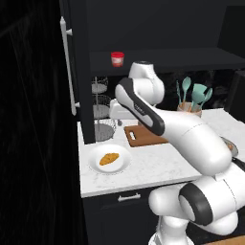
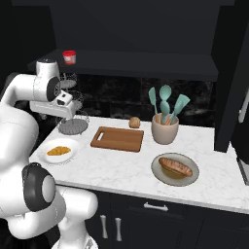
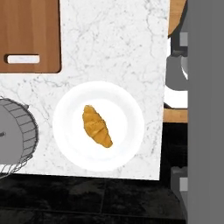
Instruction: From the different types of pastries on the counter, select a croissant and place it on the cutting board. Then retrieve a jar of jam from the cabinet and place it alongside the croissant on the cutting board.
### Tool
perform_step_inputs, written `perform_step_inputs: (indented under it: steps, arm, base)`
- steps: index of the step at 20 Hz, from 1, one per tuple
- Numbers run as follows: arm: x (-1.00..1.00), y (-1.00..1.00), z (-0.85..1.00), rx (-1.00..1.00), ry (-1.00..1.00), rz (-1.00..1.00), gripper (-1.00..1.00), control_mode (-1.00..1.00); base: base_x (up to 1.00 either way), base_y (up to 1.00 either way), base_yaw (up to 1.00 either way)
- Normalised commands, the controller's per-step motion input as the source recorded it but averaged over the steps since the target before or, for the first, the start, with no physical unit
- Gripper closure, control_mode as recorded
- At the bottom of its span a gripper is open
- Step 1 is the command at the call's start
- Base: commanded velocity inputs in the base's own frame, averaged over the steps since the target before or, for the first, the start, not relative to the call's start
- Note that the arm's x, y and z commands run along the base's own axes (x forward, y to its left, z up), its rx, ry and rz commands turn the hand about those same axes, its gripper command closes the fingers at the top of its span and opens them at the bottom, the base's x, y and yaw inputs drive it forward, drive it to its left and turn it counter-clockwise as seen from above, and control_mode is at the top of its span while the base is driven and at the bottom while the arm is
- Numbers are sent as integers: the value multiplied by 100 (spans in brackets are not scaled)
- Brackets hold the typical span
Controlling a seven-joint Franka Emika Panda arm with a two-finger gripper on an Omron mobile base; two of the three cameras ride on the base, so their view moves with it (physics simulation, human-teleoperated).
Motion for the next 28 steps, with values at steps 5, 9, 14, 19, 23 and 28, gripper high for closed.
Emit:
perform_step_inputs:
  steps: [5,9,14,19,23,28]
  arm:
    - [4,1,-8,0,-6,0,-100,-100]
    - [3,11,-100,1,-29,-1,-100,-100]
    - [0,-1,-100,19,-23,-1,-100,-100]
    - [11,6,-62,12,-3,-3,-100,-100]
    - [13,22,-29,-1,0,-9,-100,-100]
    - [23,38,-30,-2,0,-22,-100,-100]
  base:
    - [0,0,0]
    - [0,0,0]
    - [0,0,0]
    - [0,0,0]
    - [0,0,0]
    - [0,0,0]
